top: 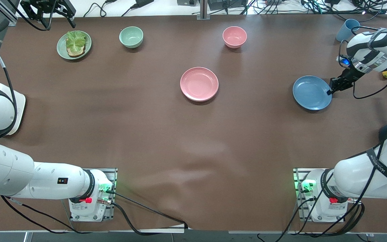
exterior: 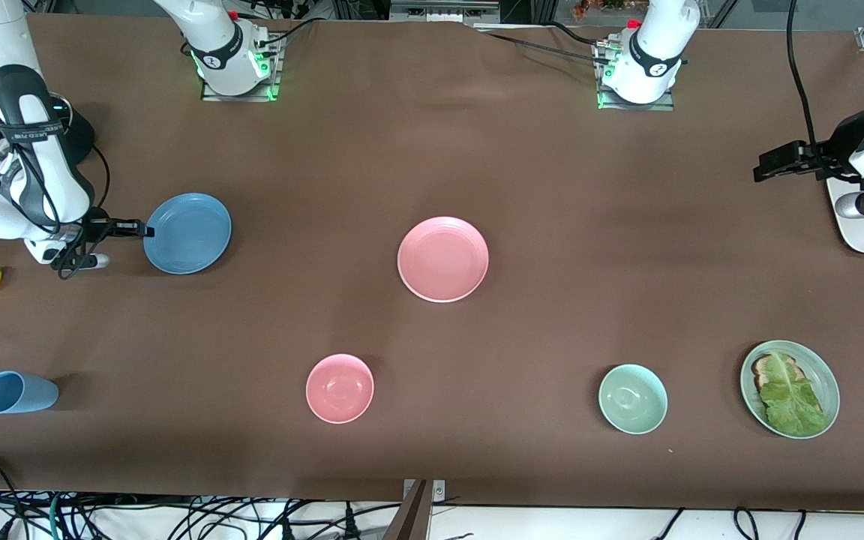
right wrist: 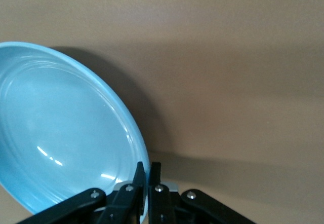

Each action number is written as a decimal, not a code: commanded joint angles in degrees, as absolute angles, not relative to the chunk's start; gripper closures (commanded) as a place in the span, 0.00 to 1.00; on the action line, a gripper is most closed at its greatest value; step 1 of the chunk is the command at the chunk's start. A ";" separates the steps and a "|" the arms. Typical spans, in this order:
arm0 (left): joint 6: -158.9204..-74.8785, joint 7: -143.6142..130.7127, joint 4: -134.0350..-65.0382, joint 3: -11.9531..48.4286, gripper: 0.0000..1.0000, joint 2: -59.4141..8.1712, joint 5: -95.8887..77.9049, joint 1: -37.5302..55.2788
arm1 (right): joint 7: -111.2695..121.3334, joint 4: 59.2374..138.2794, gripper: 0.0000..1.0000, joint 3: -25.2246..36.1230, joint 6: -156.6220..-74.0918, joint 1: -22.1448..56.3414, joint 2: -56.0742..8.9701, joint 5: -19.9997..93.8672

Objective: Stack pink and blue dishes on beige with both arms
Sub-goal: 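Grasp the blue plate rim with the right gripper, then slide the blue plate with the right gripper onto the pink plate, then open the right gripper and draw it back from the stack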

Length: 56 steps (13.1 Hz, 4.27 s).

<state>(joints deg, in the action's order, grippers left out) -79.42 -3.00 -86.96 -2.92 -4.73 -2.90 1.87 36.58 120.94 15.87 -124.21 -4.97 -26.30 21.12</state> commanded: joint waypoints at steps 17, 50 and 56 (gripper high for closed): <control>-83.32 -2.37 -89.47 -2.72 0.00 -3.87 -1.58 2.37 | 5.38 103.89 1.00 7.05 -103.34 10.10 -20.39 32.24; -83.14 -2.02 -89.65 -2.64 0.00 -3.96 -2.11 2.20 | -8.35 101.17 0.00 15.36 -125.44 38.15 -26.20 36.32; -83.14 -1.93 -89.65 -2.64 0.00 -3.96 -2.02 2.20 | -8.00 89.15 0.00 24.68 -98.92 38.14 -22.50 19.36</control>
<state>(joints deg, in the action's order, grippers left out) -82.96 -3.00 -89.59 -2.74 -4.17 -2.74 2.24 -8.04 93.67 22.59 -106.25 37.71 -22.76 23.76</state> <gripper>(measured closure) 0.000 0.000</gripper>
